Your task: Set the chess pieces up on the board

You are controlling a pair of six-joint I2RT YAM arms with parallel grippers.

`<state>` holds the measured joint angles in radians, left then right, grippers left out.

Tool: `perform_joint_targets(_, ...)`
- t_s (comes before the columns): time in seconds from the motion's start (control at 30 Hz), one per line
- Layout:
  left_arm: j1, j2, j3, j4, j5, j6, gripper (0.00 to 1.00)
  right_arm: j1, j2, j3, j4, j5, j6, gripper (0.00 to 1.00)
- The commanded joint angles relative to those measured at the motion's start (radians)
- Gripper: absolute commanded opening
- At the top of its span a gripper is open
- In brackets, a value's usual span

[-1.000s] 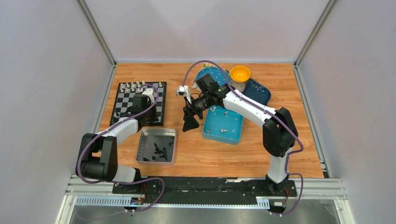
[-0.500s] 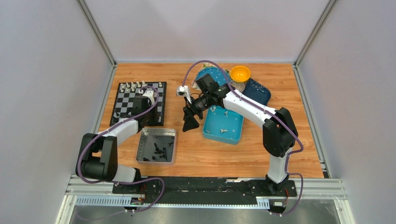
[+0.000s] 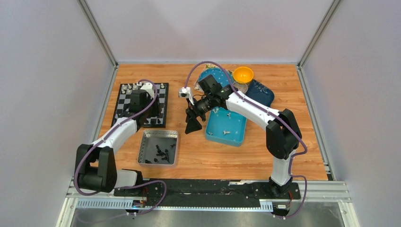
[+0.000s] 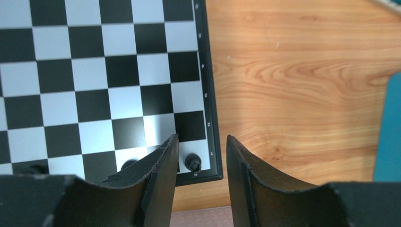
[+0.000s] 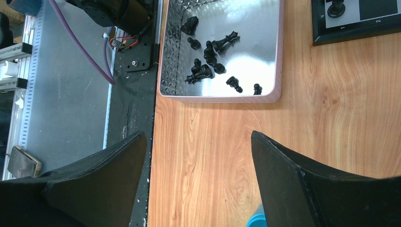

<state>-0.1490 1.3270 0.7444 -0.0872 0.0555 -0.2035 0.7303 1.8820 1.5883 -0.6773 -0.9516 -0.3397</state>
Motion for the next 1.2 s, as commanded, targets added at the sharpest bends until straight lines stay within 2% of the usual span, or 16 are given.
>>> perform_joint_targets(0.0,-0.004,-0.077,0.073,-0.012,0.024,-0.023,0.51,0.001,-0.038,0.01,-0.007,-0.01,-0.036,0.84)
perform_joint_targets(0.17,-0.003,-0.179,0.078,-0.031,0.011,-0.045,0.6,0.001,-0.049,0.024,-0.039,-0.004,-0.07,0.84)
perform_joint_targets(0.27,-0.003,-0.268,0.053,-0.04,-0.006,-0.053,0.7,0.001,-0.067,0.025,-0.057,0.008,-0.091,0.84)
perform_joint_targets(0.37,-0.003,-0.379,0.009,-0.045,-0.014,-0.054,0.82,0.003,-0.09,0.021,-0.073,0.025,-0.123,0.85)
perform_joint_targets(0.4,-0.004,-0.437,-0.003,-0.048,-0.028,-0.062,0.9,0.003,-0.102,0.018,-0.074,0.03,-0.137,0.85)
perform_joint_targets(0.57,-0.004,-0.615,-0.074,-0.115,-0.054,-0.138,0.93,0.001,-0.138,-0.001,-0.08,0.054,-0.166,0.85)
perform_joint_targets(0.8,-0.004,-0.758,-0.022,-0.357,0.003,-0.221,0.93,0.001,-0.185,-0.017,-0.083,0.07,-0.163,0.86)
perform_joint_targets(1.0,-0.004,-0.781,0.033,-0.554,0.012,-0.217,0.93,0.003,-0.179,0.005,-0.111,0.091,-0.137,0.9)
perform_joint_targets(1.17,-0.003,-0.73,0.064,-0.672,0.046,-0.134,0.93,0.001,-0.188,0.039,-0.208,0.171,-0.237,0.91)
